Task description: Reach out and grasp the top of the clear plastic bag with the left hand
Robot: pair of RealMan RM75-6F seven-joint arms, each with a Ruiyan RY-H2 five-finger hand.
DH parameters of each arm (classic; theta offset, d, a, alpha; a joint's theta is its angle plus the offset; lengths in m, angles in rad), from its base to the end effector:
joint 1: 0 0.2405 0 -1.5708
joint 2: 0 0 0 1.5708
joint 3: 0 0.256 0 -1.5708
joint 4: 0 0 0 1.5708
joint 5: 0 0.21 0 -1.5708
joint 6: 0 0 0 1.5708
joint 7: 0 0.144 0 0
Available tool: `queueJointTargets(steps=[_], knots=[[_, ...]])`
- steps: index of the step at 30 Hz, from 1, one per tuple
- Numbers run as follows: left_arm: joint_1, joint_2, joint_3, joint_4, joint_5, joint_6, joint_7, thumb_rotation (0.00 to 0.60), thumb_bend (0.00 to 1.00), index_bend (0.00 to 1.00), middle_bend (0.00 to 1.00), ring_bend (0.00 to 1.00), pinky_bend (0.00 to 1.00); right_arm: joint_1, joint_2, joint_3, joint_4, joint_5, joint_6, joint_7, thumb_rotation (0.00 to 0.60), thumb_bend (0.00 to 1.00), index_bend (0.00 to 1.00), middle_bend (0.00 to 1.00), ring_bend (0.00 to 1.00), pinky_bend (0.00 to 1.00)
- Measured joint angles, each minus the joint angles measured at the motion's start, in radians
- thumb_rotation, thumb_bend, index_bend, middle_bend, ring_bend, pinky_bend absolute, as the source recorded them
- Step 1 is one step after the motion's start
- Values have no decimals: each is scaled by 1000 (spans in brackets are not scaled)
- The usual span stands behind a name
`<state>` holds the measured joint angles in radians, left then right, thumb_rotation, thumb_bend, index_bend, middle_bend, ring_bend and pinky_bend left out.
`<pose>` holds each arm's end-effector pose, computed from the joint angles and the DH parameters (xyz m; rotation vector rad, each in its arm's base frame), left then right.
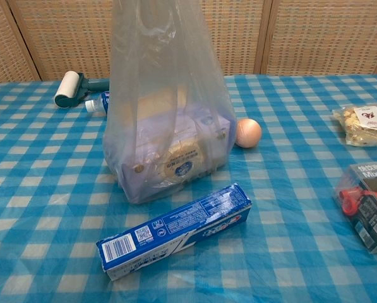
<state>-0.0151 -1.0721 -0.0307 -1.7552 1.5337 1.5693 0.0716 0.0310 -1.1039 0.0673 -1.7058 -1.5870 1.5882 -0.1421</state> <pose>-0.2904 0.1546 0.1686 -1.3323 -0.9035 -0.9293 -0.2844 -0.1663 0.1679 1.3768 -0.7632 0.9385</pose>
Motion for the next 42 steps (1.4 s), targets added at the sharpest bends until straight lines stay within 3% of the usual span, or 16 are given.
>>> queueJointTargets(steps=[10,16,21,30,35,42], knots=[[-10,-3,-2,3,7,-10,-14,600,0,0,0,0,0,0,3,2,0,6,0,6,600,0,10,0,0,0],[-66,-3,-13,8,45,-63,-115,600,0,0,0,0,0,4,3,9,-1,21,-9,9,600,0,10,0,0,0],[-159,7,-32,-13,90,-154,-297,600,0,2,0,0,0,12,-2,23,4,60,-27,3,600,0,10,0,0,0],[-428,8,-113,-52,133,-350,-825,600,0,56,0,0,0,31,-18,52,28,137,-67,-22,600,0,10,0,0,0],[-560,-16,-166,-68,98,-471,-923,600,0,75,0,0,0,36,-22,63,39,164,-76,-30,600,0,10,0,0,0],[-666,-74,-217,-59,43,-535,-1070,600,0,89,0,0,0,38,-25,71,48,187,-81,-29,600,0,10,0,0,0]])
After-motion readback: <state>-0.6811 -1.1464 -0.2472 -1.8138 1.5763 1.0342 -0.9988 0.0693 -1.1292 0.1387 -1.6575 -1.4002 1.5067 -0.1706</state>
